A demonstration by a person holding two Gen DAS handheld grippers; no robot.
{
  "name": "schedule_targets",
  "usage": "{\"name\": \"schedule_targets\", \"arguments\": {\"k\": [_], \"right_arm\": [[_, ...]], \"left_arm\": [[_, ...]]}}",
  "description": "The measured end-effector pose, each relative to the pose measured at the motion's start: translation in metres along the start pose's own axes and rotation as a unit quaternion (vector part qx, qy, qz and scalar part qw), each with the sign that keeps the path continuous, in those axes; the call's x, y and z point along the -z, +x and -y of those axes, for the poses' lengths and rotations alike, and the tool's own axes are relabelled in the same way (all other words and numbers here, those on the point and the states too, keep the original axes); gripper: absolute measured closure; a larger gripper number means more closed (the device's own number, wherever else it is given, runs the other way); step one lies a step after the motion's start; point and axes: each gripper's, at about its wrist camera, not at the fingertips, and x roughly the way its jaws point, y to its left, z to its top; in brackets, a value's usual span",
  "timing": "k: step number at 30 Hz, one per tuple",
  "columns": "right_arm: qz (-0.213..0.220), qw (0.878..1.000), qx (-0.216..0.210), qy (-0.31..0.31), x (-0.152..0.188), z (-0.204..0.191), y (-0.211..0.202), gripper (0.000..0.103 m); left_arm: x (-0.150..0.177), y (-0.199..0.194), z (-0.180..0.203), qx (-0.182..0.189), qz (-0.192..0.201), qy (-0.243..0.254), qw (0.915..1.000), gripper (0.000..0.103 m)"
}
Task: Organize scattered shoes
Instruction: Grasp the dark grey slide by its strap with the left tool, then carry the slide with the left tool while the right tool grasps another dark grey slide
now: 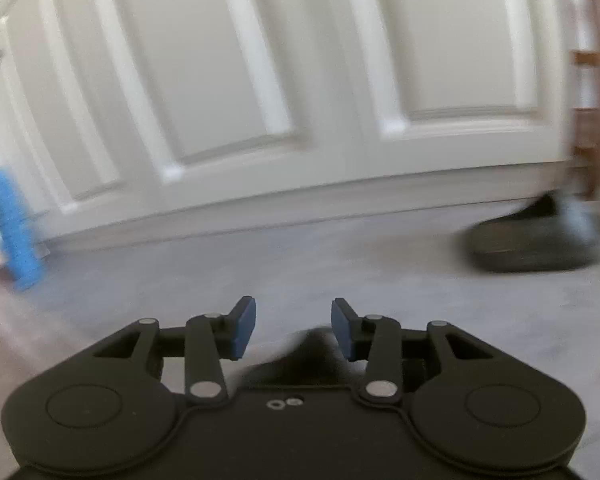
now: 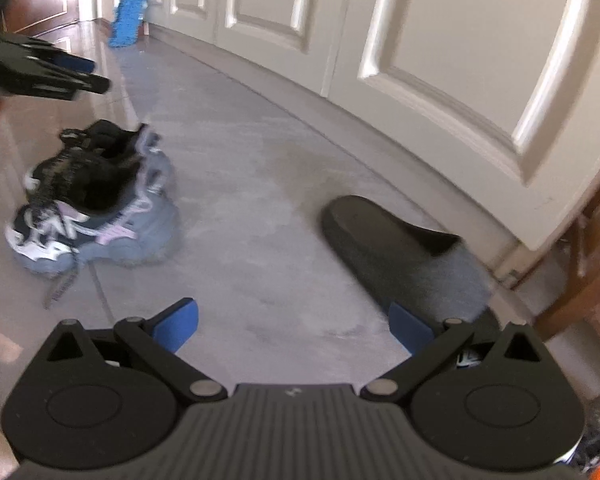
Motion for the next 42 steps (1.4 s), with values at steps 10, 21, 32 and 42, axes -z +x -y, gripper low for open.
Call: {"name": "schedule_targets", "arguments": {"k": [10, 21, 32, 42], "right_arm": [[-0.007, 0.986, 0.1, 0.137, 0.037, 0.113, -0.047, 0.002], [-0.112, 0.953, 0.17, 0.223, 0.115, 0.145, -0.091, 0.002], [-0.14, 0.938, 0.199, 0.248, 0.132, 0.145, -0.109, 0.002], [-0.13, 0.954, 0.177, 0.204, 0.119, 0.131, -0.095, 0.002]], "left_arm": [[-0.058, 0.093, 0.143, 0.23, 0.036, 0.005, 0.9725, 0.063], [-0.072, 0.214, 0.205, 0.314, -0.024, 0.004, 0.9491, 0.06], [-0.062, 0.186, 0.216, 0.433, -0.02, 0.054, 0.8995, 0.091], [0.007, 0.08, 0.209, 0.548, -0.087, 0.205, 0.8065, 0.087]]}}
